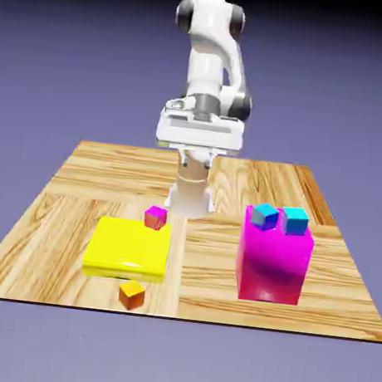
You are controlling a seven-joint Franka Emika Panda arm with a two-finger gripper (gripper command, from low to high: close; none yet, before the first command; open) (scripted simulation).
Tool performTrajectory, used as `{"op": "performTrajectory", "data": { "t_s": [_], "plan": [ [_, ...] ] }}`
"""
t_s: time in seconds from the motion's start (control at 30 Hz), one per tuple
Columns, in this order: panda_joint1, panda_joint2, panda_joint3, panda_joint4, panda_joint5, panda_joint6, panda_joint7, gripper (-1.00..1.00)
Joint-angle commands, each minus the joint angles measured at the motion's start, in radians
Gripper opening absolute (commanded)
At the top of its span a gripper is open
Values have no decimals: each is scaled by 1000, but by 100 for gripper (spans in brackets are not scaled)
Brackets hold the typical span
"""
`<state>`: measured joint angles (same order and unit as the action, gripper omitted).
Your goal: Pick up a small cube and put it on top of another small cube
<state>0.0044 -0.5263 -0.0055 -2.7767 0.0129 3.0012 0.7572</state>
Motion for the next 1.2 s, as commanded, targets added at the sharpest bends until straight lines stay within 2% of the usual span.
{"op": "performTrajectory", "data": {
  "t_s": [0.0, 0.9, 0.97, 1.1, 1.13, 1.17],
  "plan": [
    [-6, 36, -5, 28, 11, -30, 13, 0],
    [-177, 1015, -128, 773, 300, -832, 375, 0],
    [-180, 1036, -131, 789, 306, -849, 383, 0],
    [-181, 1147, -99, 759, 350, -710, 351, 0],
    [-181, 1147, -99, 759, 350, -710, 351, -100],
    [-181, 1147, -99, 759, 350, -710, 351, -100]
  ]
}}
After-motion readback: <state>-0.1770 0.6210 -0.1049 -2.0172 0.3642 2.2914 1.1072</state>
